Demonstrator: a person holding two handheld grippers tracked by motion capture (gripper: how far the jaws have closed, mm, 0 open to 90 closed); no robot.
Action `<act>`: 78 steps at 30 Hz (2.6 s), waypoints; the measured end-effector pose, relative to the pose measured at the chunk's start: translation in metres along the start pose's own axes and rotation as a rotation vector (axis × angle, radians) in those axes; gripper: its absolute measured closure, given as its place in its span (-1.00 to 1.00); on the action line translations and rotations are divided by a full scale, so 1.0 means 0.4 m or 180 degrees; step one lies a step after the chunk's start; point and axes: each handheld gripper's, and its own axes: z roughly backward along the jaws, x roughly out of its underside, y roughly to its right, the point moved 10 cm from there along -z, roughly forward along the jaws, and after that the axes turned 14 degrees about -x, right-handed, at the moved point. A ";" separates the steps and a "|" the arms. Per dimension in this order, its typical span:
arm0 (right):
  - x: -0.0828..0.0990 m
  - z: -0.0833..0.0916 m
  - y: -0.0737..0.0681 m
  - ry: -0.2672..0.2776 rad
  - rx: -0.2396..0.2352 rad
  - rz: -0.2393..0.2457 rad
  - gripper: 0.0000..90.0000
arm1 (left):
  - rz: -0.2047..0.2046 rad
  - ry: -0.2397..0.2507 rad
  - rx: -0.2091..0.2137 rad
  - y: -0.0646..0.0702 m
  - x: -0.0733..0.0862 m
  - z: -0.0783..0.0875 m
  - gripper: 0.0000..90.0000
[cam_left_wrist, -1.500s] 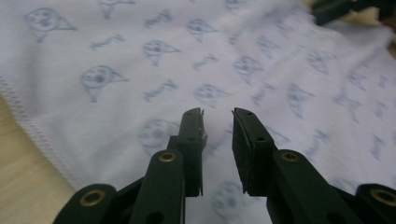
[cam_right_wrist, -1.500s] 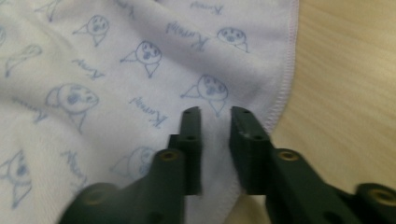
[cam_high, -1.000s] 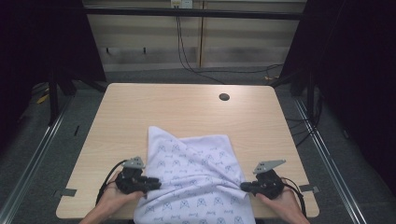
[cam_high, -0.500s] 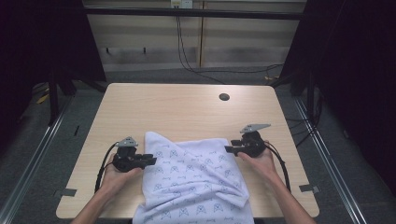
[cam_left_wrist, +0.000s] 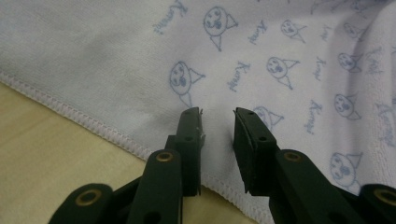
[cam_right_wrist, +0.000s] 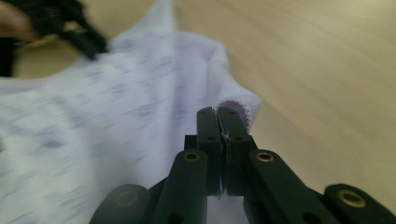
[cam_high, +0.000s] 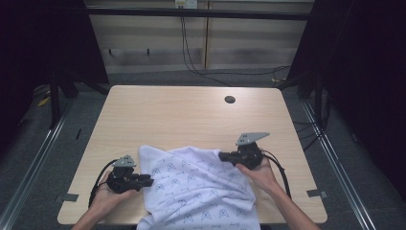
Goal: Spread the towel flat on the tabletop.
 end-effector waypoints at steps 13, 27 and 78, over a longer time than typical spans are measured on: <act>0.154 -0.028 -0.139 -0.0530 -0.0419 -0.0072 0.48 | 0.0092 0.0101 -0.0252 -0.041 -0.032 -0.023 0.49; 0.060 -0.037 -0.022 0.0010 -0.0011 -0.0385 0.94 | 0.0079 0.0120 -0.0309 -0.061 -0.053 -0.045 0.54; 0.050 0.024 0.369 -0.0116 0.1246 -0.0732 0.64 | 0.0507 0.0414 -0.0799 -0.267 -0.229 -0.189 0.72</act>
